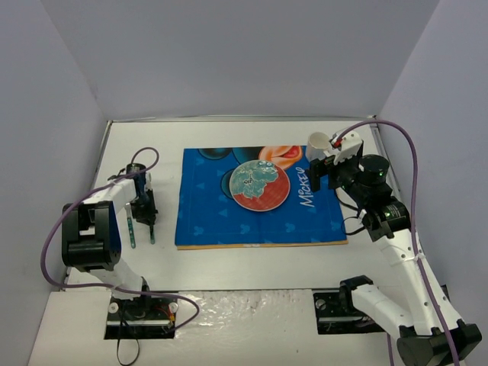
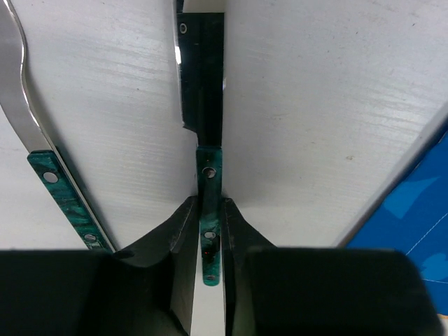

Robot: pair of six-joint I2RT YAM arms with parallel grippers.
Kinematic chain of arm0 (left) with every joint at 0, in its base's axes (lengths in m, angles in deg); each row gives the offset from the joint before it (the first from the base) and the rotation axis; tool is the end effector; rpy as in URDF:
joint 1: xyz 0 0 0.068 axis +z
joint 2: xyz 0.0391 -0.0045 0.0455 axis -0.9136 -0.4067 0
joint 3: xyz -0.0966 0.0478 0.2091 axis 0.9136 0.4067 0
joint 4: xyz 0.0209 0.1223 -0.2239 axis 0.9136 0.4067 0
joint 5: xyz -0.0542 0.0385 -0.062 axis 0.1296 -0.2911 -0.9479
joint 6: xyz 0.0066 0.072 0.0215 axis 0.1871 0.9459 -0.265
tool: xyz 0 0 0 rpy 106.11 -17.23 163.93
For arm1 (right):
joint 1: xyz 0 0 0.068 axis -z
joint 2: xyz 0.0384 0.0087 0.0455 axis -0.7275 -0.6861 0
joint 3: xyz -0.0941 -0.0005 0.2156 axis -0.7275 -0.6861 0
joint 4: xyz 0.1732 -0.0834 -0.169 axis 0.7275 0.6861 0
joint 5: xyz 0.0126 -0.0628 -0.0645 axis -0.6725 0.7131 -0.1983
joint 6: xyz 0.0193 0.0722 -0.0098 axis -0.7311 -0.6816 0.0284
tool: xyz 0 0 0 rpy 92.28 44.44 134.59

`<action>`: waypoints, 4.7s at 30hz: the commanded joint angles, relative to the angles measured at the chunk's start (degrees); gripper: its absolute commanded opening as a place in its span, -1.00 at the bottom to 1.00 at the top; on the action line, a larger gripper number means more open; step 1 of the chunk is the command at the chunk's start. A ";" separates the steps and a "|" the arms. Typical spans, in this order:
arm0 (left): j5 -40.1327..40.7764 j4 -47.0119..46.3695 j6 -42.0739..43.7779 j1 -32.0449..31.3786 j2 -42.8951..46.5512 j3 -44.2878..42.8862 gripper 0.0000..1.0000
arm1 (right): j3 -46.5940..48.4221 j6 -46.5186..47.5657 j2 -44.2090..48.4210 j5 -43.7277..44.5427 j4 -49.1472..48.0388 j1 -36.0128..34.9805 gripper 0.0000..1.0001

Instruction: Set the dinner table for one person

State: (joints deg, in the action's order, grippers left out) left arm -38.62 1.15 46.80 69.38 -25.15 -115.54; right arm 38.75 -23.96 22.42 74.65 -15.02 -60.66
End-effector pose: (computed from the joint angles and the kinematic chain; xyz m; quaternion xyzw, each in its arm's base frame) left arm 0.3003 0.0123 0.1055 -0.1488 0.9758 -0.0571 0.1498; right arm 0.2377 0.0747 0.3585 -0.2239 0.6855 0.1154 0.6830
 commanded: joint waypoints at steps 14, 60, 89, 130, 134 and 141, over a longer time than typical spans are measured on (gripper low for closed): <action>-8.84 0.02 -13.03 -5.62 10.82 -4.12 -1.00 | 1.59 -10.29 -3.16 -9.22 -4.96 -1.04 0.93; -14.02 -38.40 -54.35 -40.33 4.48 -16.43 -1.00 | 3.85 -20.12 -21.62 9.91 -9.38 -24.89 -0.22; -14.92 -39.51 -53.86 -42.49 3.12 -15.82 -0.43 | -6.14 -23.78 -17.67 13.52 -10.09 -20.70 -1.00; 6.54 -5.03 -16.99 -19.37 29.22 1.06 0.91 | -20.91 -30.03 -27.56 1.38 -24.53 2.29 -1.00; 6.04 -5.25 -16.78 -19.04 29.26 1.19 0.92 | -22.61 -30.77 -26.66 0.60 -25.10 3.51 -1.00; 5.38 -5.70 -16.75 -18.58 28.98 1.46 0.91 | -24.78 -31.15 -27.27 -1.45 -26.17 5.84 -1.00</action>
State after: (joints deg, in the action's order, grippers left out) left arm -32.67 -2.97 28.97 50.20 3.02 -113.10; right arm 14.34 -54.12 -5.24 75.22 -36.43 -56.25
